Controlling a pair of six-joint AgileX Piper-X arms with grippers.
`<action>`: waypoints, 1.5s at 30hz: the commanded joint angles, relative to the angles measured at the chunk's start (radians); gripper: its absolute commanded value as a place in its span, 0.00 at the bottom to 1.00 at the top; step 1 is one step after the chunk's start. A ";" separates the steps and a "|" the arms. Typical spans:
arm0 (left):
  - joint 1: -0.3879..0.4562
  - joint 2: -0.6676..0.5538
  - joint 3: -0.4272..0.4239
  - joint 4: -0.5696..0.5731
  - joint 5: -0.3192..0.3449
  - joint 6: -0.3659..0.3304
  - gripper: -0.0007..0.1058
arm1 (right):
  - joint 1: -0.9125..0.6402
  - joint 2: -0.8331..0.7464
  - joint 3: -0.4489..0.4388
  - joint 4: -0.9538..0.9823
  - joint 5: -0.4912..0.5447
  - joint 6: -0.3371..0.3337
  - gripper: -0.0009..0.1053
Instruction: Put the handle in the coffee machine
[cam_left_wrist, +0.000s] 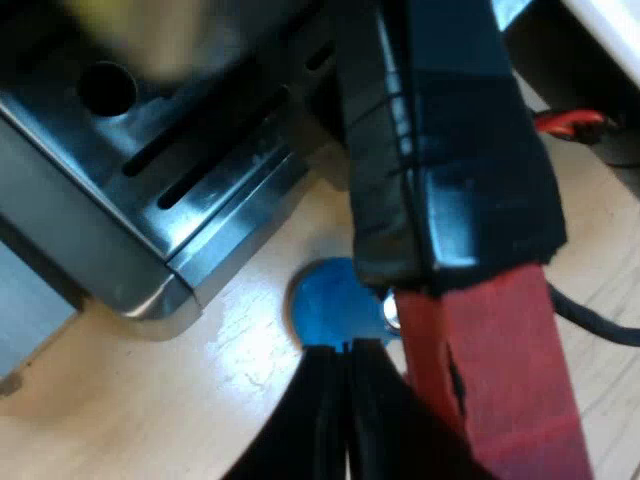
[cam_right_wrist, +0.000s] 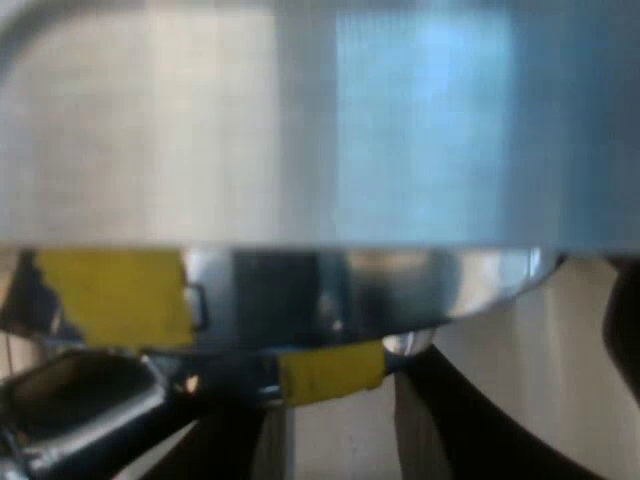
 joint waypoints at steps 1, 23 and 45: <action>-0.044 -0.008 0.002 0.027 0.050 -0.004 0.01 | 0.002 -0.033 0.002 -0.050 -0.020 -0.007 0.30; -0.139 -0.008 0.002 0.049 0.018 0.009 0.01 | 0.018 -0.121 0.158 0.026 0.053 0.046 0.30; -0.139 -0.008 0.002 -0.025 -0.056 -0.139 0.01 | 0.024 -0.475 0.535 0.037 0.052 -0.033 0.30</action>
